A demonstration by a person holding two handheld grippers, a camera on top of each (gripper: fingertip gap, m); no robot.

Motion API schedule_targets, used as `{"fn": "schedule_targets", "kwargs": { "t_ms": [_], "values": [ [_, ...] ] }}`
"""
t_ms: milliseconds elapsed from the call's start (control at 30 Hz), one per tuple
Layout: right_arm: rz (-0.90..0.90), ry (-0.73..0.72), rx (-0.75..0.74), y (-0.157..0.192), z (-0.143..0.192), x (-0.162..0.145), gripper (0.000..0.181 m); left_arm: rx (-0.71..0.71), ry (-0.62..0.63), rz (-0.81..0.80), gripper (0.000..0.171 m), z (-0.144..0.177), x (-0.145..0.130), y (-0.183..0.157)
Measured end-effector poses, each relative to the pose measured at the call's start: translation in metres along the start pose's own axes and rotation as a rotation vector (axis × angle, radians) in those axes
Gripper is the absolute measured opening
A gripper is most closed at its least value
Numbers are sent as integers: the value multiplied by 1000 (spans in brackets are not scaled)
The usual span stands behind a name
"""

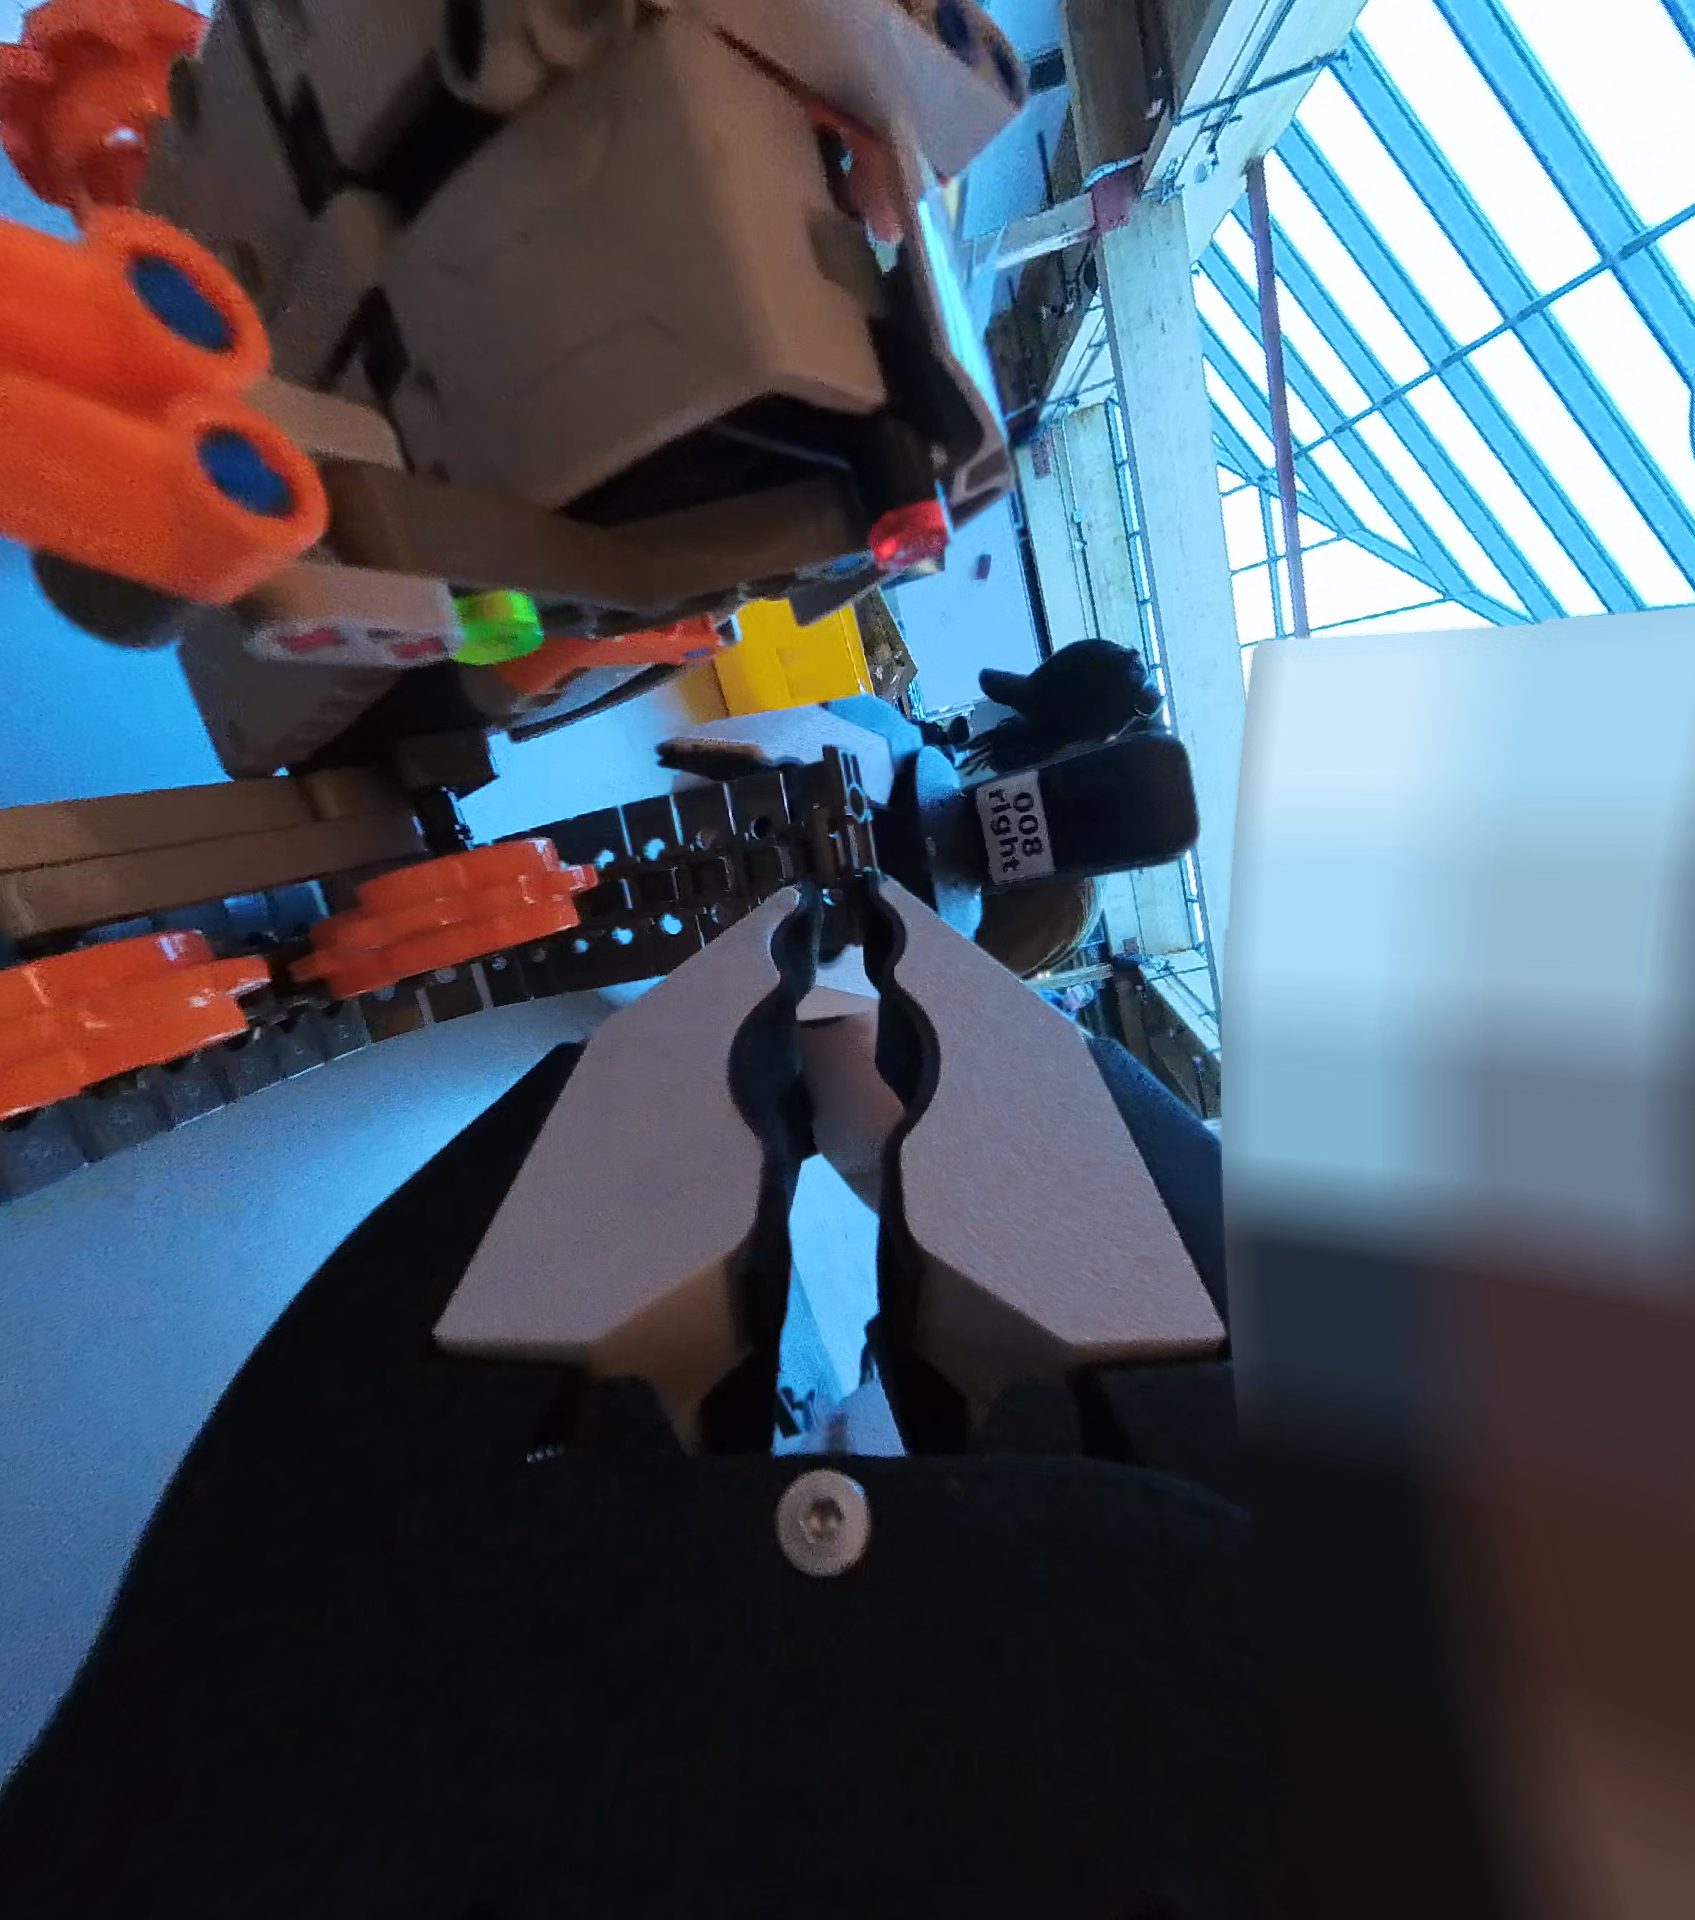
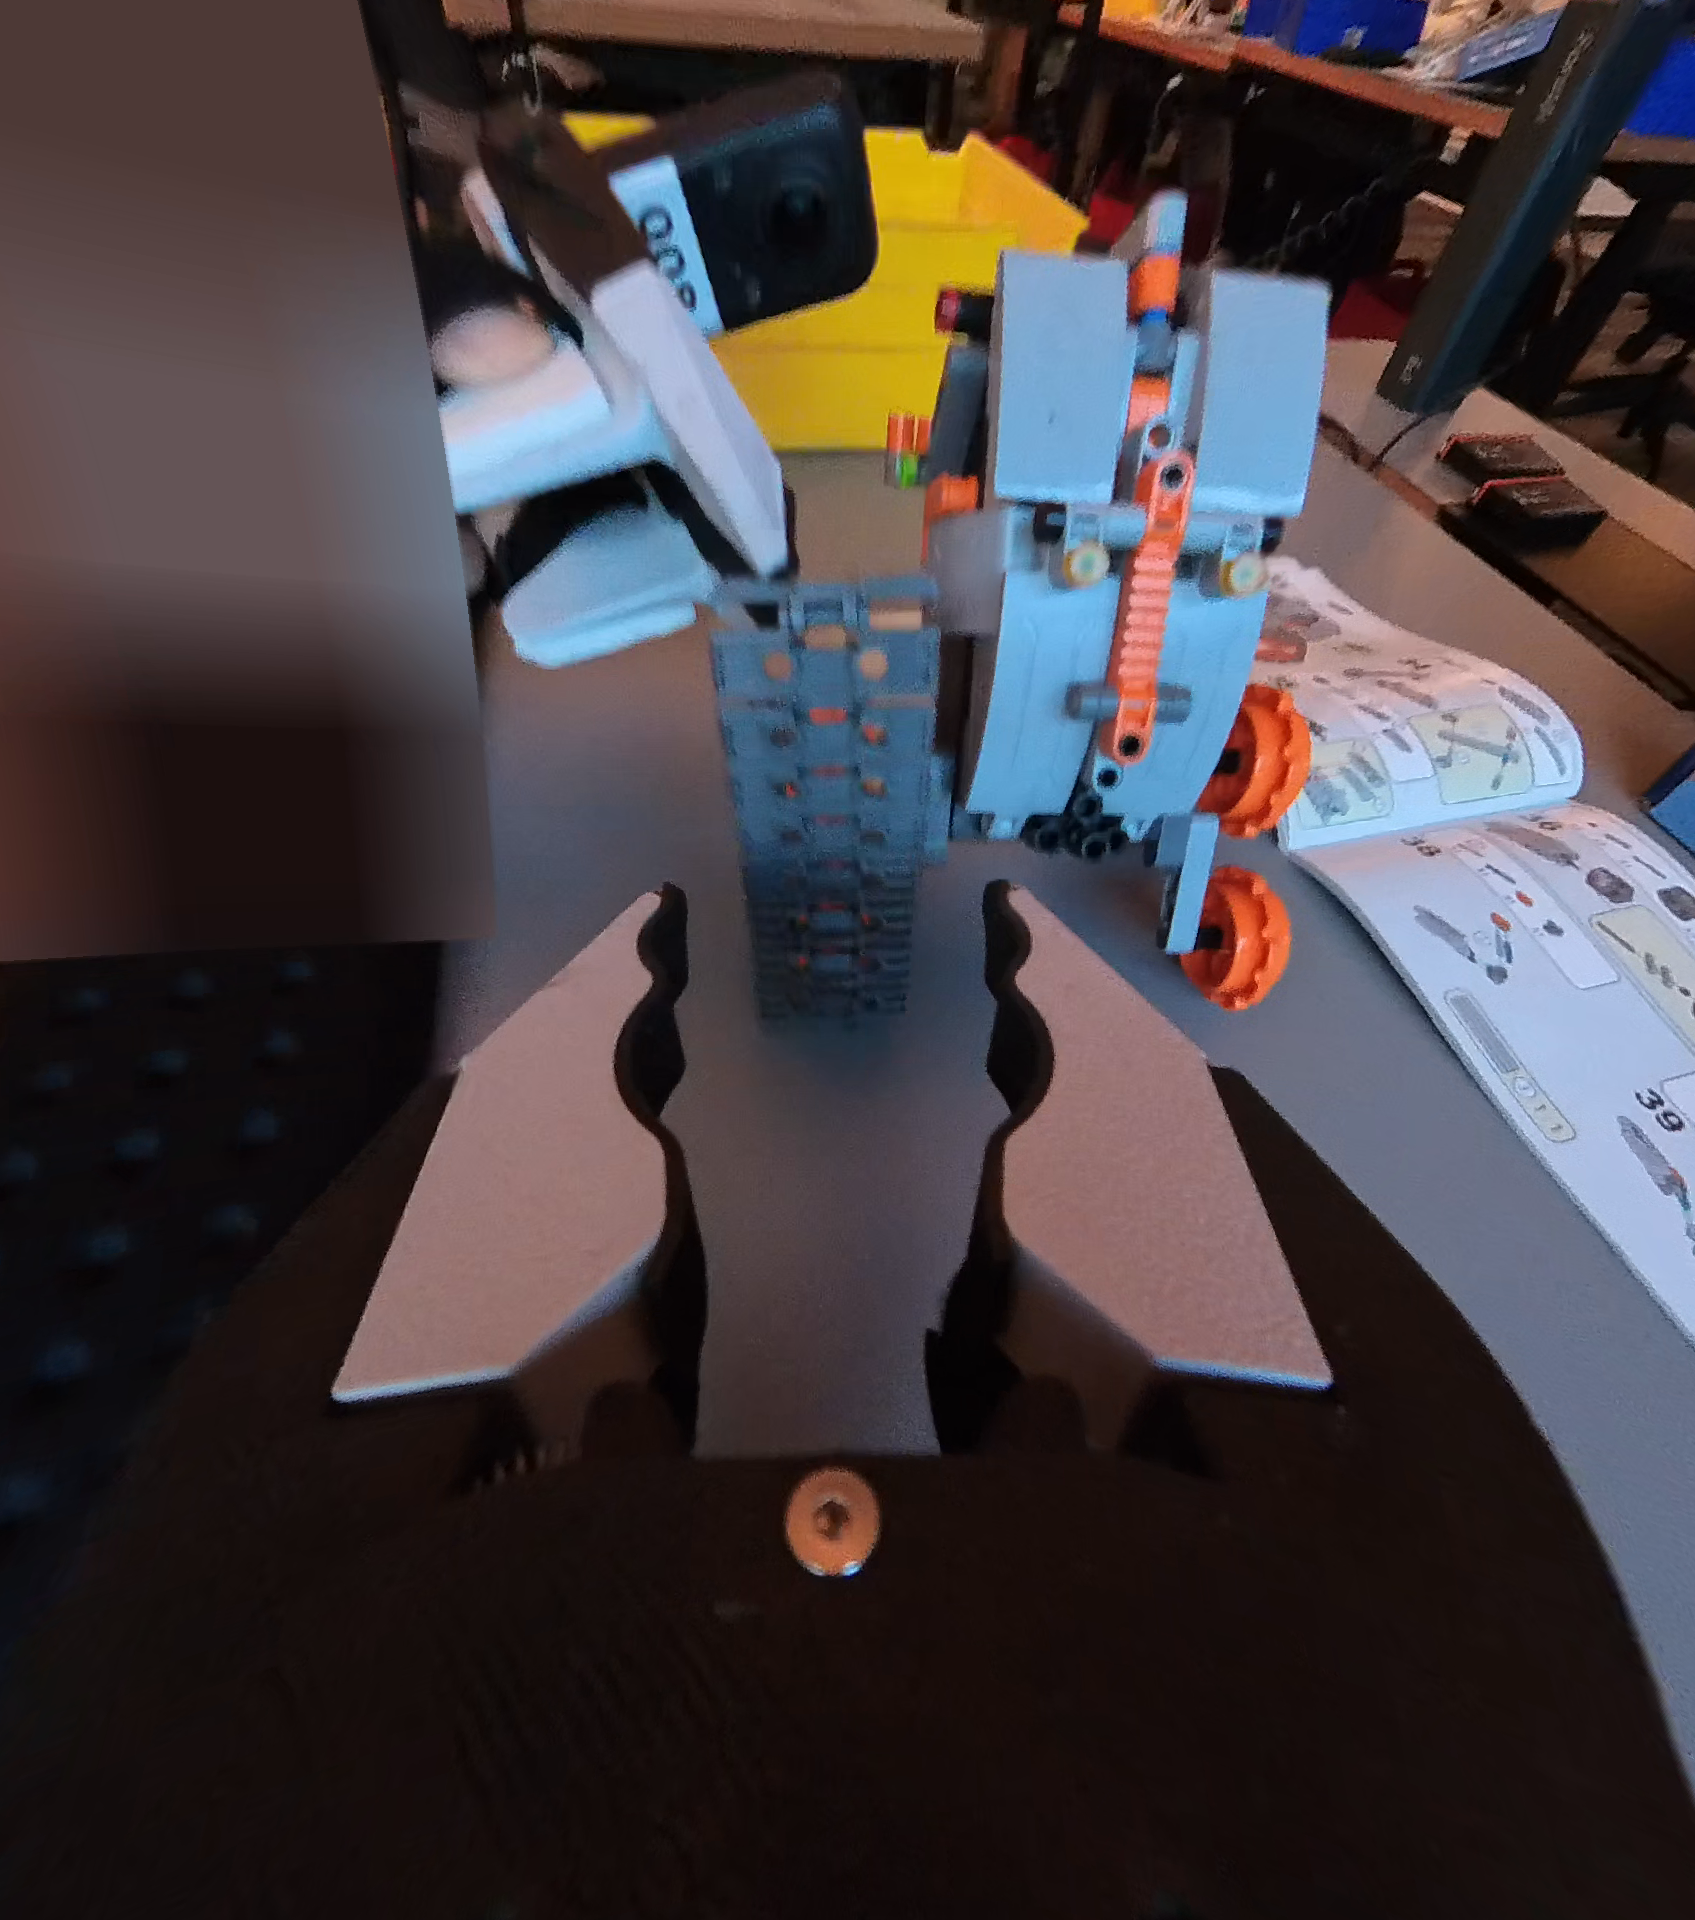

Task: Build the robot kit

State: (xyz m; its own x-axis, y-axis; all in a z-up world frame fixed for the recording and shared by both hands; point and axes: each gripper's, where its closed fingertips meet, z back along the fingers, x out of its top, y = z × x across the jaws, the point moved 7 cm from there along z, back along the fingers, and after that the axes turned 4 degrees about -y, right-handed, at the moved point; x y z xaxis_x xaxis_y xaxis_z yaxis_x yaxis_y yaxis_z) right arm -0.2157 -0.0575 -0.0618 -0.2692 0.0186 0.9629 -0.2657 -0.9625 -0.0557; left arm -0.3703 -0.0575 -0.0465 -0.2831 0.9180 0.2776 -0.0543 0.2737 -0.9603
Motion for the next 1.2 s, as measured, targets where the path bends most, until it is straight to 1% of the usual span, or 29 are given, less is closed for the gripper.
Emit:
{"fn": "schedule_targets", "kwargs": {
  "t_ms": [67, 133, 300, 433, 467, 533, 600, 667, 700, 833, 933, 1000, 1100, 1133, 1200],
  "values": [
    [-20, -18, -14, 4, -4, 10, 56, -12, -8, 0, 5, -2, 0, -2],
    [-31, 18, -14, 6, -10, 14, 56, -18, 1, -14, 6, -4, 2, -3],
    [5, 104, -96, 7, -12, 4, 53, -24, 10, -17, 6, -8, 10, -3],
    [-67, 130, -84, 11, -14, -11, 43, -52, 8, -22, 5, -6, 14, -5],
    [-78, 129, -87, 11, -14, -12, 41, -75, 8, -20, 0, -6, 14, -8],
    [-92, 131, -93, 11, -15, -15, 36, -109, -8, -13, 0, -4, 18, -12],
    [-100, 141, -100, 10, -17, -17, 34, -102, 1, -47, 0, -2, 21, -13],
    [-107, 138, -74, 13, -20, -17, 17, -93, 12, -78, 0, 2, 20, -12],
    [-107, 143, -73, 13, -20, -17, 16, -92, 12, -83, 0, 5, 19, -12],
    [-138, 150, -70, 12, -21, -17, 17, -52, 8, -174, 0, 24, 11, -12],
    [-101, 164, -80, 13, -23, -15, 18, 8, 43, -228, 1, 39, 2, -7],
    [-60, 157, -96, 13, -24, -10, 24, 89, 37, -292, 7, 48, -1, -1],
    [-33, 143, -128, 11, -26, -1, 40, 175, 6, -357, 8, 58, -3, 8],
    [-29, 135, -128, 10, -27, 2, 41, 186, 1, -364, 8, 61, -4, 10],
    [-33, 123, -99, 10, -32, 10, 51, 190, -6, -357, 8, 65, -7, 13]
  ]
}}
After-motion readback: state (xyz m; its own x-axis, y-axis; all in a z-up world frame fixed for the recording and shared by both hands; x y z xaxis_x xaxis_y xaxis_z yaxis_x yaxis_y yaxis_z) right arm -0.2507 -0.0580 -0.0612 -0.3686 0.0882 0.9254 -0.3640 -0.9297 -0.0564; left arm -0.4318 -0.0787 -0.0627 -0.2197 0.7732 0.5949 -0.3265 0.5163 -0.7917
